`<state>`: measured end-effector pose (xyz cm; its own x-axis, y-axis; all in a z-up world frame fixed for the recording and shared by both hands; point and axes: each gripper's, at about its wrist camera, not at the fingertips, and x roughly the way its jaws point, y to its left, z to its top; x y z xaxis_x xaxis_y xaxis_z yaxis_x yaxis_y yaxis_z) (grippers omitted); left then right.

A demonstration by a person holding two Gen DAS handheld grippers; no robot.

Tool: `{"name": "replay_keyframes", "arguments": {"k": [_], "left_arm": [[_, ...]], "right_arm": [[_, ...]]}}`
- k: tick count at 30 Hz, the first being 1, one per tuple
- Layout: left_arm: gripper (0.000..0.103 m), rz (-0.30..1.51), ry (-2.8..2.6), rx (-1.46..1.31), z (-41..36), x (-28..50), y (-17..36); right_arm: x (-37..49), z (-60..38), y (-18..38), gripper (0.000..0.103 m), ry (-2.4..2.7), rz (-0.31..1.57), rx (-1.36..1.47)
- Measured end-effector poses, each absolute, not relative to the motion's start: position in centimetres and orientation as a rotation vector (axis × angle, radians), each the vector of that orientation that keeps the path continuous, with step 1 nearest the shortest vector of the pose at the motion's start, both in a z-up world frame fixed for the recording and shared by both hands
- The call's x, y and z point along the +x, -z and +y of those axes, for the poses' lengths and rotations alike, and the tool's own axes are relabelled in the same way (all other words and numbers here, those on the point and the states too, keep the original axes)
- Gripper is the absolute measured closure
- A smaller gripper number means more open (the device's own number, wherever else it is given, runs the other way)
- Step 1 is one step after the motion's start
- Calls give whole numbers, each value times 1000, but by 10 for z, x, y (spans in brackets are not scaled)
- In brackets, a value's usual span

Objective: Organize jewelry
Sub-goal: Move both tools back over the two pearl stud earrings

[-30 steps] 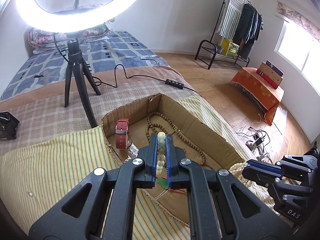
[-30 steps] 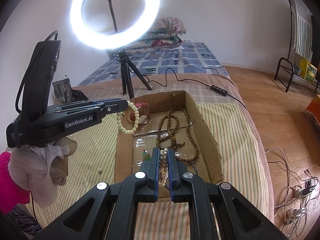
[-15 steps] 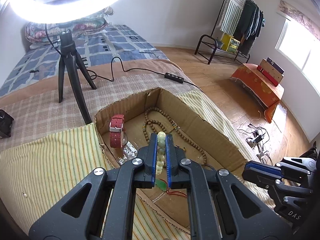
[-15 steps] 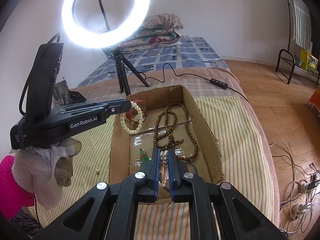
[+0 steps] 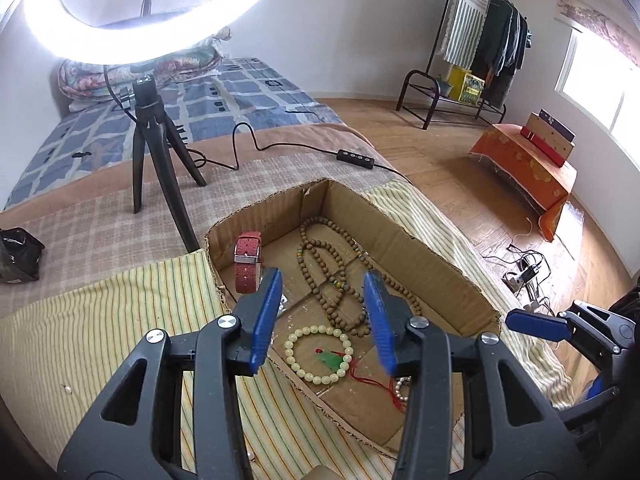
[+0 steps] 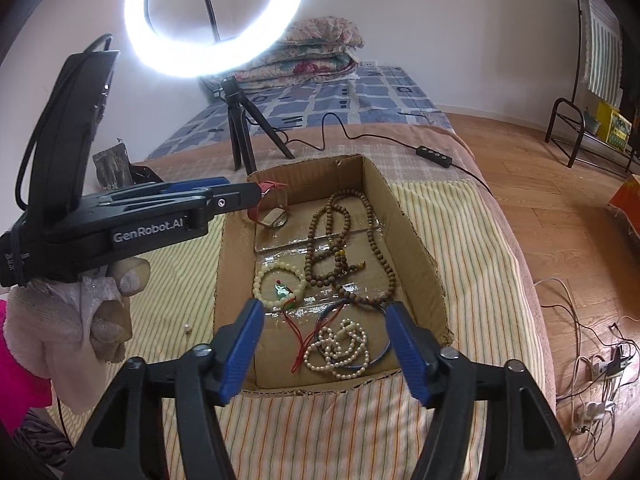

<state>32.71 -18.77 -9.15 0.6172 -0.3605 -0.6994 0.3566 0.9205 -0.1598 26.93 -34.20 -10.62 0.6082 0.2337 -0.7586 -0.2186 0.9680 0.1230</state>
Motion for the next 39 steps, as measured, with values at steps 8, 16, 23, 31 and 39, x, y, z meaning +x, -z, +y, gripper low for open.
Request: {"name": "replay_keyframes", "arguments": {"k": [8, 16, 23, 31, 39], "left_arm": [[39, 767, 395, -11, -179, 317, 78], [36, 751, 374, 3, -165, 307, 65], [36, 730, 359, -1, -147, 295, 54], [36, 708, 334, -4, -123, 283, 44], [36, 690, 297, 17, -86, 272, 40]], "right_arm": [[262, -341, 102, 9, -211, 870, 0], [253, -332, 92, 0, -177, 837, -33], [244, -321, 87, 0, -158, 824, -58], [235, -305, 80, 0, -160, 817, -72], [223, -278, 73, 0, -191, 801, -86]]}}
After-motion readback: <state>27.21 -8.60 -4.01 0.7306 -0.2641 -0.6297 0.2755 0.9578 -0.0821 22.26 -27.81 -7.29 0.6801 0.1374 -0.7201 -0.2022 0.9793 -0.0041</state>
